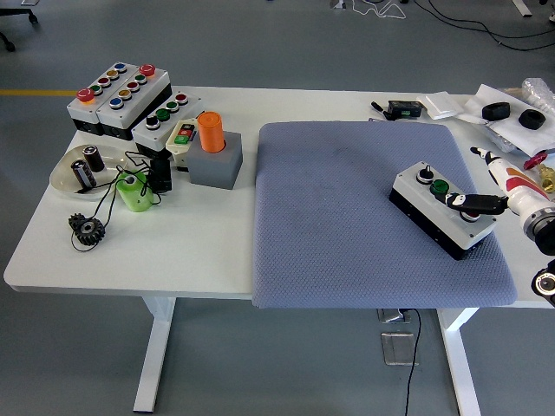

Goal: Pick up the button,place it on the desk,press the button,press the button

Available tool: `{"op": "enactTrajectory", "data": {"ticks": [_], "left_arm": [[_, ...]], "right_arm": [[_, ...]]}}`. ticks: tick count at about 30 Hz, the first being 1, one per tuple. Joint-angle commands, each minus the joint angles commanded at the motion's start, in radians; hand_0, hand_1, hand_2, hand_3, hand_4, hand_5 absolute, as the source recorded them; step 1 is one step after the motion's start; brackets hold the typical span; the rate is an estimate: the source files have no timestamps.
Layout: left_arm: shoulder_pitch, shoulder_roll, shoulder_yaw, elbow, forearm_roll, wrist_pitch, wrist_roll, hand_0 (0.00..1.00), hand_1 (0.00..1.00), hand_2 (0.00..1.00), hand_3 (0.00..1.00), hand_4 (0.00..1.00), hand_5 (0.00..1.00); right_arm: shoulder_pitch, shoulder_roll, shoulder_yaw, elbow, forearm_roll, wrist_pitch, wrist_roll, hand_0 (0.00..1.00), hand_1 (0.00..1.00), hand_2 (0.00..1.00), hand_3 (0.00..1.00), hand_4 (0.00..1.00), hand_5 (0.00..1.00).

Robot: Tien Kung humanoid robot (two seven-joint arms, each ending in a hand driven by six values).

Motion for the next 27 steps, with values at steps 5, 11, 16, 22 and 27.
{"op": "enactTrajectory", "data": {"ticks": [5, 11, 16, 22, 27], "left_arm": [[0.004, 0.0, 0.003, 0.0, -0.005, 0.0, -0.001, 0.645, 0.701, 0.709, 0.533, 0.318, 0.998], [0.003, 0.0, 0.013, 0.0, -0.02, 0.001, -0.004, 0.645, 0.701, 0.709, 0.532, 0.319, 0.998], [0.003, 0.0, 0.019, 0.0, -0.029, 0.001, -0.005, 0.645, 0.701, 0.709, 0.532, 0.319, 0.998], [0.003, 0.001, 0.04, 0.0, -0.054, 0.002, -0.008, 0.645, 0.701, 0.709, 0.532, 0.319, 0.998], [0.005, 0.0, 0.05, 0.0, -0.071, 0.004, -0.011, 0.646, 0.702, 0.709, 0.531, 0.321, 0.998]], "right_arm": [[0.014, 0.045, -0.012, -0.047, -0.006, 0.026, -0.019, 0.998, 0.979, 0.998, 0.998, 0.942, 0.516], [0.054, 0.1, -0.035, -0.108, -0.053, 0.07, -0.051, 0.992, 0.944, 0.998, 0.99, 0.913, 0.403], [0.097, 0.136, -0.053, -0.169, -0.127, 0.118, -0.087, 0.992, 0.944, 0.998, 0.99, 0.913, 0.403], [0.134, 0.156, -0.081, -0.25, -0.175, 0.178, -0.091, 0.846, 0.856, 0.946, 0.955, 0.881, 0.308], [0.157, 0.143, -0.126, -0.262, -0.164, 0.185, -0.114, 0.562, 0.604, 0.666, 0.82, 0.85, 0.247]]}}
